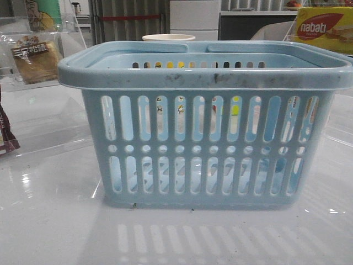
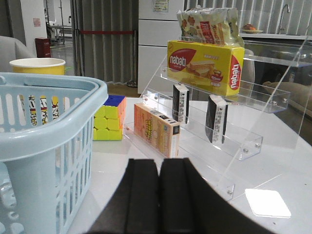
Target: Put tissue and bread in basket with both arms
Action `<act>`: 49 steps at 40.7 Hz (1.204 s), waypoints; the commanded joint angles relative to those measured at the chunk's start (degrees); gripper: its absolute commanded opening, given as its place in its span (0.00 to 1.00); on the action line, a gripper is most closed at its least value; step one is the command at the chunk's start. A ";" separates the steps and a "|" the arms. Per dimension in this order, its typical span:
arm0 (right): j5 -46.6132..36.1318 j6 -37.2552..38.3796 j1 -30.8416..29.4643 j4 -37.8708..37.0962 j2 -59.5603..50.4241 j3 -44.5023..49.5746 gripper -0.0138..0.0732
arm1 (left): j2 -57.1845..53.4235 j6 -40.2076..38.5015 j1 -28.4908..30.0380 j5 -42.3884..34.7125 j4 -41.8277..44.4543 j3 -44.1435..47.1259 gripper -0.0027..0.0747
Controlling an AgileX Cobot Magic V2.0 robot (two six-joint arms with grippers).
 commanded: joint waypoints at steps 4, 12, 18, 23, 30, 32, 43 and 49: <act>-4.73 -0.24 -0.35 -0.28 -1.04 -0.29 0.19 | -0.97 -0.52 -0.34 -4.90 -0.54 0.27 0.15; -4.73 -0.24 -0.35 -0.28 -1.04 -0.29 0.19 | -0.97 -0.52 -0.34 -4.90 -0.54 0.27 0.15; -4.73 -0.24 -0.35 -0.28 -1.04 -0.29 0.19 | -0.97 -0.52 -0.34 -4.90 -0.54 0.27 0.15; -4.73 -0.24 -0.35 -0.28 -1.04 -0.29 0.19 | -0.97 -0.52 -0.34 -4.90 -0.54 0.27 0.15; -7.50 -0.24 -0.35 -0.28 -1.04 -0.29 0.19 | -0.97 -0.42 -0.34 -6.34 -0.07 0.27 0.15; -9.03 -0.24 -0.35 -0.28 -1.04 -0.50 0.19 | -0.97 -0.42 -0.34 -8.40 -0.07 0.27 0.15; 0.10 -0.24 -0.35 -0.20 -0.41 -14.04 0.19 | -0.16 -0.55 -0.34 -5.00 -0.29 -11.95 0.15; 9.90 -0.24 -0.35 -0.20 4.42 -25.20 0.19 | 4.22 -0.55 -0.34 3.66 -0.29 -24.18 0.15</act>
